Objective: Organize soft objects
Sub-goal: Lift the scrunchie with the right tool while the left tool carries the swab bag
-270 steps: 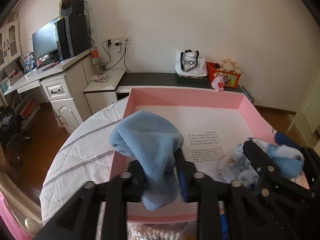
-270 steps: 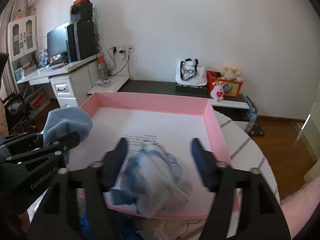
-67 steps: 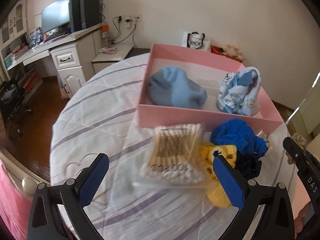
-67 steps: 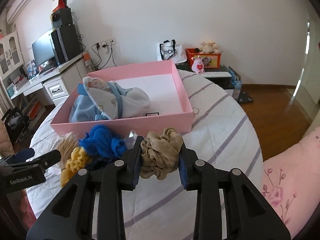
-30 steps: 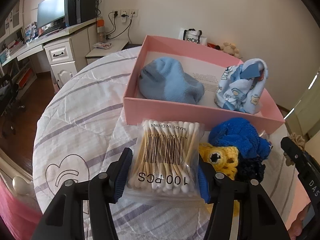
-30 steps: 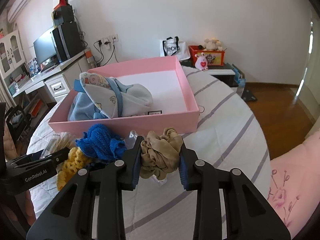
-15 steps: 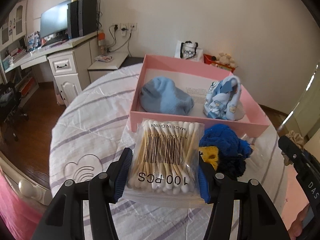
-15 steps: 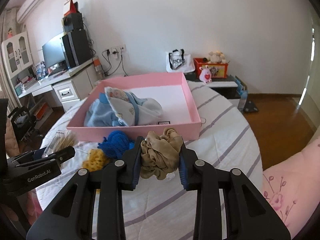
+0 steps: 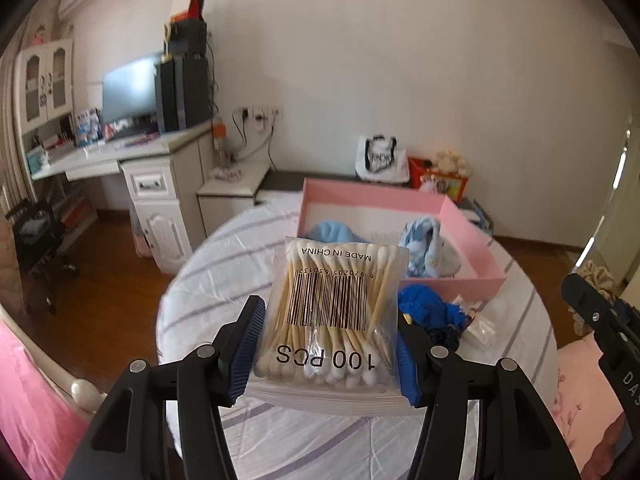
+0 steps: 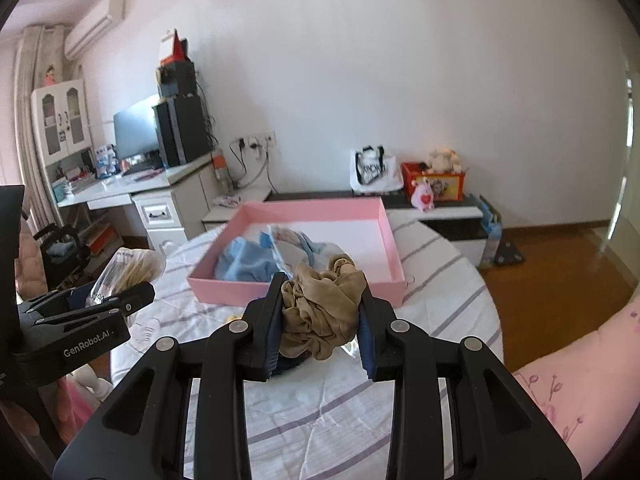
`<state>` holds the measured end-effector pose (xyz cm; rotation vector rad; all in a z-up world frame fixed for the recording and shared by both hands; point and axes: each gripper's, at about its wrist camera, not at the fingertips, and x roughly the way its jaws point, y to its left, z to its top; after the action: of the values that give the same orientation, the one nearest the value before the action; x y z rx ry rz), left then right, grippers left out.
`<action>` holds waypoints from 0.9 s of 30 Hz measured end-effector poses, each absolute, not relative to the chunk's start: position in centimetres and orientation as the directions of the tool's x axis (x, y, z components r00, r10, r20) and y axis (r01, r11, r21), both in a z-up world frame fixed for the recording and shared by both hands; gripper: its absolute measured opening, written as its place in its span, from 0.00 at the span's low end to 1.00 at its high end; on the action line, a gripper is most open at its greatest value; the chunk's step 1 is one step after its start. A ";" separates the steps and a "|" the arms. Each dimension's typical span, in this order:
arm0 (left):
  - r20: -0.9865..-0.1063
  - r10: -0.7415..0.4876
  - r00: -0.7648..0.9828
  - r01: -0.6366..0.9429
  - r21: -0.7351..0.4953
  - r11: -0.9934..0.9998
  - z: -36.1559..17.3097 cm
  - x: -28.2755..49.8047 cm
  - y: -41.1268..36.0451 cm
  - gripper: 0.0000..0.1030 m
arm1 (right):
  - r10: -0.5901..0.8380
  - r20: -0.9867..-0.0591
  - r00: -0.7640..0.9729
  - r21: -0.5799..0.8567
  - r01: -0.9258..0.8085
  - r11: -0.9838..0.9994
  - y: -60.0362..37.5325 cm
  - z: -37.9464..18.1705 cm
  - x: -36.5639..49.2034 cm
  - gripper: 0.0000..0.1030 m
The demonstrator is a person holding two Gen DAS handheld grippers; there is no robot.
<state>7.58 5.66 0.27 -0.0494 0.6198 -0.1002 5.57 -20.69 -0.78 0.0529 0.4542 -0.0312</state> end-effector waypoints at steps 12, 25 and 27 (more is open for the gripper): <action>-0.418 -0.061 0.906 0.047 -0.042 0.998 4.2 -0.8 6.1 0.53 | -0.021 -0.278 0.960 -0.010 0.019 1.000 -19.0 3.3 0.5 0.29; -0.307 -0.067 0.949 0.065 -0.019 0.998 4.1 -7.9 6.7 0.53 | -0.061 -0.163 0.985 -0.086 0.048 0.995 -16.6 5.5 -2.9 0.30; -0.300 -0.066 0.952 0.064 -0.017 0.998 3.9 -8.3 6.6 0.53 | -0.060 -0.157 0.986 -0.094 0.046 0.995 -16.3 5.6 -3.0 0.30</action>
<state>-8.34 6.62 3.89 -0.0075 0.3051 -0.0662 -2.99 -16.26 5.55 -0.0905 0.1602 -0.0531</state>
